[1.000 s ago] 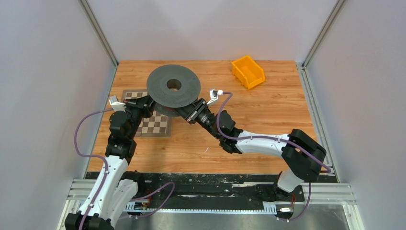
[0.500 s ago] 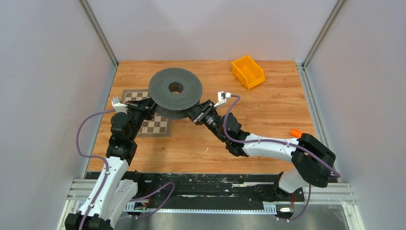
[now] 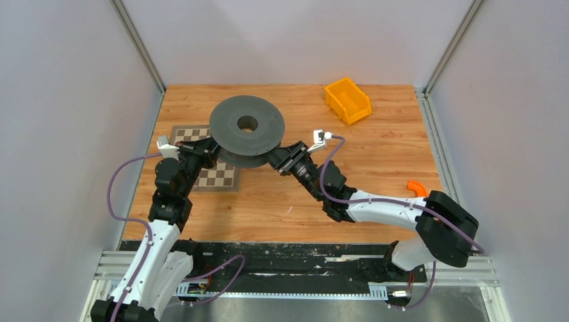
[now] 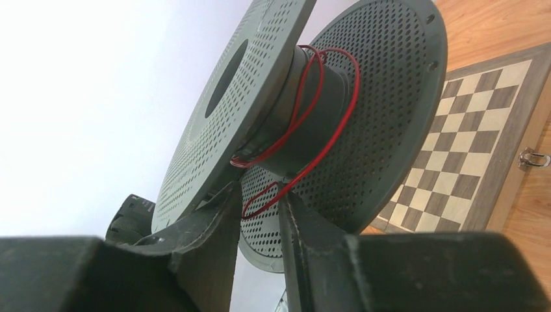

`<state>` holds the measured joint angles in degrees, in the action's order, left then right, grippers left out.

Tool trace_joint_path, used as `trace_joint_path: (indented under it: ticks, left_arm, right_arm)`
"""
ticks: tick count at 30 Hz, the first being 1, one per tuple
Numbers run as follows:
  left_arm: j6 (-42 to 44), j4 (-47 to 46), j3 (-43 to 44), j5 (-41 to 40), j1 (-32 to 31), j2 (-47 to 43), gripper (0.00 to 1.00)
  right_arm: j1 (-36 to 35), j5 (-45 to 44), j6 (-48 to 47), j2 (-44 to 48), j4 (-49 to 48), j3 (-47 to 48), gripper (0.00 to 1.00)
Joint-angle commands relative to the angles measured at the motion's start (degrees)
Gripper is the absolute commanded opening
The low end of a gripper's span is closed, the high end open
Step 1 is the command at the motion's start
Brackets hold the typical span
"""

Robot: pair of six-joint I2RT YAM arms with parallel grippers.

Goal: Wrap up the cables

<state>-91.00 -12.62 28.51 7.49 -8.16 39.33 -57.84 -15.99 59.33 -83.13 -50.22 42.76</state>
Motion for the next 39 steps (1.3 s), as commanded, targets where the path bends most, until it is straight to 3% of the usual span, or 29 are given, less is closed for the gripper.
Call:
trace_joint_path:
  ticks: [1,39]
  left_arm:
    - [-6.2,-10.8,1.7,6.4,-1.6,-2.8,0.00]
    - [-6.8,-11.8,1.0,6.2,-1.6,-2.1,0.00]
  right_arm:
    - [0.8,-1.2,-2.0,0.9,3.5,-1.9,0.32]
    - [1.6,-0.8,-5.3,13.8,6.2,-10.0,0.44]
